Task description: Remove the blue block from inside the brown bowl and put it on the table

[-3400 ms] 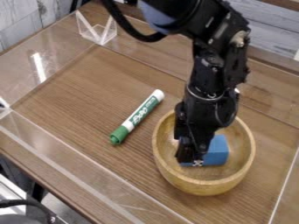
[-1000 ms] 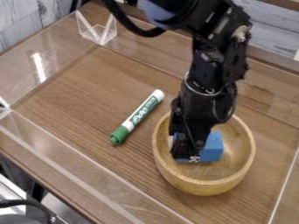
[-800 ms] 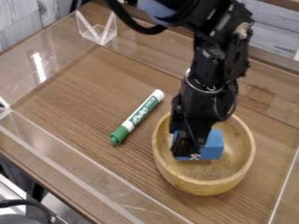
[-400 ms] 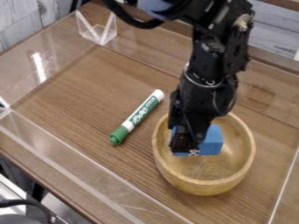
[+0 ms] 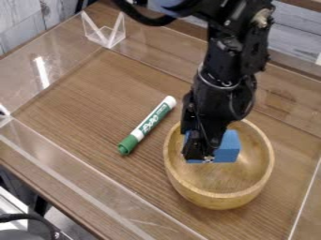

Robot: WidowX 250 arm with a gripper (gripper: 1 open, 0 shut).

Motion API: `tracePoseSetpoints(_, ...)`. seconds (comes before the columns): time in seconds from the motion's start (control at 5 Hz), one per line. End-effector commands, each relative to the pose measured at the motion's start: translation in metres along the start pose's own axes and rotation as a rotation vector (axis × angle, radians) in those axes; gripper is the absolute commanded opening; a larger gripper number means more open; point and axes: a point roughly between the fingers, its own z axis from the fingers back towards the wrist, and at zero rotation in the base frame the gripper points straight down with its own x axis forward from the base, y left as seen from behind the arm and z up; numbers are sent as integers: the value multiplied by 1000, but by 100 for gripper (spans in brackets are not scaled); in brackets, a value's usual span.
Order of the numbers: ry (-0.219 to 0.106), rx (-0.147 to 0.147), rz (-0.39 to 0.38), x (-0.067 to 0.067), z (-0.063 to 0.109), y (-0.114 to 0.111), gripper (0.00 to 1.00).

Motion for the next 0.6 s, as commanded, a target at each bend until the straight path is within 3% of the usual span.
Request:
tracePoseSetpoints(0.0, -67, 56, 20, 6, 23, 12, 0)
tracePoseSetpoints(0.2, -65, 66, 18, 4, 29, 14, 0)
tracePoseSetpoints(0.4, -59, 97, 27, 0, 42, 21, 0)
